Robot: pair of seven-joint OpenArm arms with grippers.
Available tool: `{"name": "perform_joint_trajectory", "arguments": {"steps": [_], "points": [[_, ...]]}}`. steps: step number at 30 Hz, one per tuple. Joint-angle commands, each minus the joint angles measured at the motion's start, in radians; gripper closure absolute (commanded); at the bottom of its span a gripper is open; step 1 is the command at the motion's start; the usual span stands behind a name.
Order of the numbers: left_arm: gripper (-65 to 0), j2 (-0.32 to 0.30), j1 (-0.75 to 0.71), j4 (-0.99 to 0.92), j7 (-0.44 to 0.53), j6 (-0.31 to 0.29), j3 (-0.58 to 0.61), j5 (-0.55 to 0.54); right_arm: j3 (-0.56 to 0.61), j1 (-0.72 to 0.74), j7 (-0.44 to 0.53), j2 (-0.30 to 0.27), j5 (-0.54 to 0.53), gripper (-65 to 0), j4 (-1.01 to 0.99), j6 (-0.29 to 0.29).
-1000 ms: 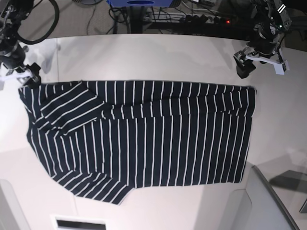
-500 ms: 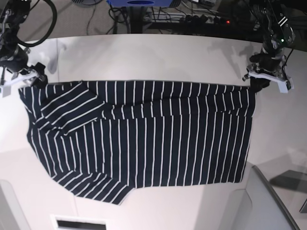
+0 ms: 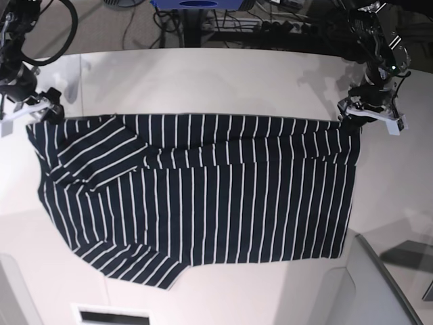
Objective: Layout the t-shirt on the table in an organized manner, then fold the t-shirt properly
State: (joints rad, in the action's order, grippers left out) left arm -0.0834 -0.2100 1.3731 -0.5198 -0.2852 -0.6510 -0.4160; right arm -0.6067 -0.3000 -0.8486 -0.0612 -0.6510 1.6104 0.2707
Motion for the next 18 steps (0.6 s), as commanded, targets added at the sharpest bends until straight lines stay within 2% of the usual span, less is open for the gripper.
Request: {"name": "perform_joint_trajectory", "arguments": {"steps": [1,18], "points": [[-37.4,-0.011,0.016,0.013,0.02,-0.003,0.001,-0.01,-0.005,0.003,0.016,-0.012,-0.016,-33.3,0.015,0.006],[-37.4,-0.009,0.076,-0.068,0.02,-0.003,0.007,-0.01,-0.005,0.003,0.016,-0.013,-0.016,-33.3,0.014,0.006]]}}
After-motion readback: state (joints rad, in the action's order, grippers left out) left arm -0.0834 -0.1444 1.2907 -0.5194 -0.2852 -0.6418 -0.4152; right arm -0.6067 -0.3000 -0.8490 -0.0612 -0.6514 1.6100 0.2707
